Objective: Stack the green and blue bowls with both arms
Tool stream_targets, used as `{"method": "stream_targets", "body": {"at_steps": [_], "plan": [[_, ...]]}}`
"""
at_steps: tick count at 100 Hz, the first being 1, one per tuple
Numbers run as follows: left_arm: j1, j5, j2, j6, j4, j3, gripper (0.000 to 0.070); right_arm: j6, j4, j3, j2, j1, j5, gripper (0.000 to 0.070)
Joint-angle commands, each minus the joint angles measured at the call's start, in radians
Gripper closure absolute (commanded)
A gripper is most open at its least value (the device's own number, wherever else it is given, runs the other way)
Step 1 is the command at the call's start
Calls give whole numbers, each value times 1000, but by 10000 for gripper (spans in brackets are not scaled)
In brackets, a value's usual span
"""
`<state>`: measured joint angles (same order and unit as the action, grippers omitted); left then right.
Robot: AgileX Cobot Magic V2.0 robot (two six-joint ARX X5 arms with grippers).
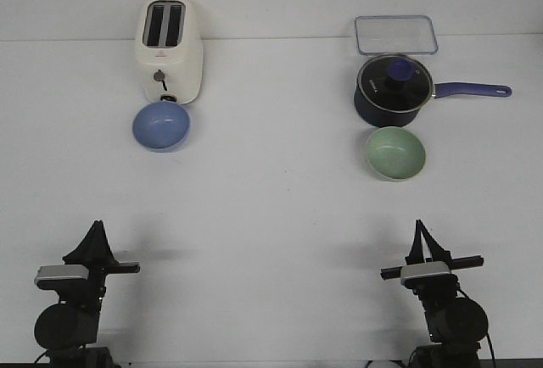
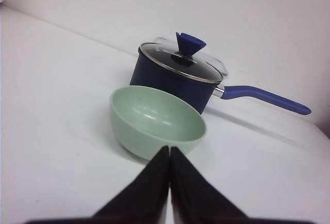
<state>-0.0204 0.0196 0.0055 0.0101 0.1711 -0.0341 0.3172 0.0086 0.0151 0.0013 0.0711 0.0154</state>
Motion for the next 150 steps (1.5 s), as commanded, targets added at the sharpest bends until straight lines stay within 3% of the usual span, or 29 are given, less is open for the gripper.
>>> {"method": "stream_targets", "body": {"at_steps": [1,83,89,106,115,131,150], "plan": [[-1,-5,-2,11,10,20,685,-6,14,-2,0,2,2,700],[-1,-5,-2,11,10,20,685,-12,14,-2,0,2,-15,700],[-1,-5,-2,11,10,20,685,-80,14,-2,0,2,-25,700],[-1,-5,-2,11,10,20,685,-432,18,-2,0,2,-3,700],[-1,-5,-2,11,10,20,685,-536,10,15,0,1,13,700],[-1,-5,-2,11,10,20,685,-635,-94,134,57,0,93,700],[-1,-5,-2,11,10,20,685,-642,-238,358,314,-1,98,700]]}}
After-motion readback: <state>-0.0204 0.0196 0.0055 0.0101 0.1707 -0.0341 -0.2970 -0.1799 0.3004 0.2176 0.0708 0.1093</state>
